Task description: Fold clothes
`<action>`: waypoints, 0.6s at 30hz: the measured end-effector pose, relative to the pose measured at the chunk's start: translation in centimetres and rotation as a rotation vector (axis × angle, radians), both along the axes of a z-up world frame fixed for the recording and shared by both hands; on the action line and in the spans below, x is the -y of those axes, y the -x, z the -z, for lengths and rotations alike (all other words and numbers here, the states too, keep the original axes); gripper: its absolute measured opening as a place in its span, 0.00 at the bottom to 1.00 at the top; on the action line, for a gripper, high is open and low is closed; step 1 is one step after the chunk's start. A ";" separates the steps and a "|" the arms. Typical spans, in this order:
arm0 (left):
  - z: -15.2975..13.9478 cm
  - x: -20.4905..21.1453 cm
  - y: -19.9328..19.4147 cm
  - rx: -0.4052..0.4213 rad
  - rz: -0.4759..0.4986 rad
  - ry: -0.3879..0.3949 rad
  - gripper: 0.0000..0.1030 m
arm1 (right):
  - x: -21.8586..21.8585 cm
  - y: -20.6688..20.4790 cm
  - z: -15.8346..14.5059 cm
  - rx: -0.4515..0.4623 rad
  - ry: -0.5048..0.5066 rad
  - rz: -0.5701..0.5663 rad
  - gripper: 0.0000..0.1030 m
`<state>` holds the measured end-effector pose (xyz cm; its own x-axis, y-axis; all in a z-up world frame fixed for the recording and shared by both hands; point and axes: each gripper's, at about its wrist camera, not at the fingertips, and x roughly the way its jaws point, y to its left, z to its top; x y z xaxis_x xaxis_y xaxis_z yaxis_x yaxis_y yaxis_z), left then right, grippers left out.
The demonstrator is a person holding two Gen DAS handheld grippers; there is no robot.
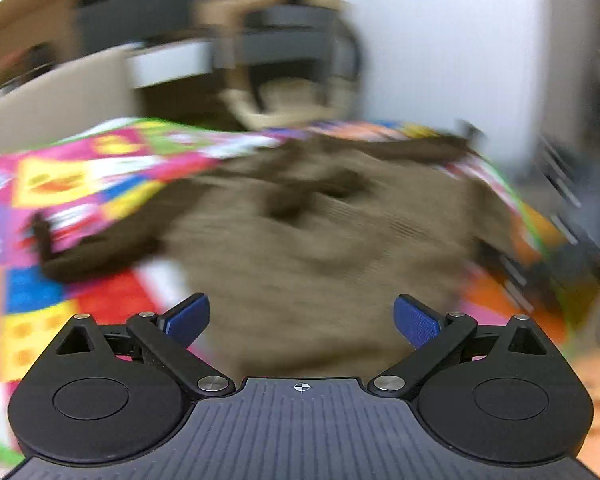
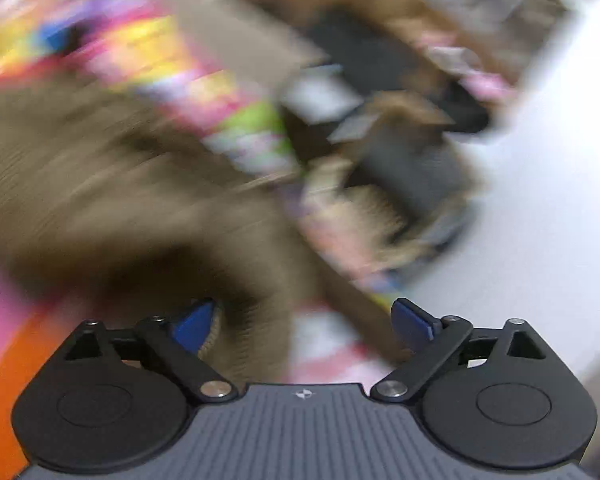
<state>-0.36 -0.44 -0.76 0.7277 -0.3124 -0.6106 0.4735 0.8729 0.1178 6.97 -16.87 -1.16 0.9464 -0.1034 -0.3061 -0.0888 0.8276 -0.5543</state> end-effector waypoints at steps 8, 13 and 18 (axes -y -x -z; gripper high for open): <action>4.8 6.4 -0.7 0.104 0.075 -0.283 0.98 | 3.0 0.8 -1.9 0.099 -0.054 0.119 0.91; 3.5 1.1 -1.7 0.173 -0.126 -0.312 0.99 | 2.0 3.1 -0.2 -0.009 -0.175 -0.060 0.92; -0.3 -3.6 -2.0 0.264 -0.299 -0.302 0.99 | -2.9 4.8 1.8 -0.138 -0.070 -0.297 0.97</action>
<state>1.62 3.13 -0.50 0.9001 0.0965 -0.4248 0.1274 0.8742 0.4686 2.16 -13.93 -2.92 0.8812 0.1968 -0.4298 -0.4022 0.7899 -0.4629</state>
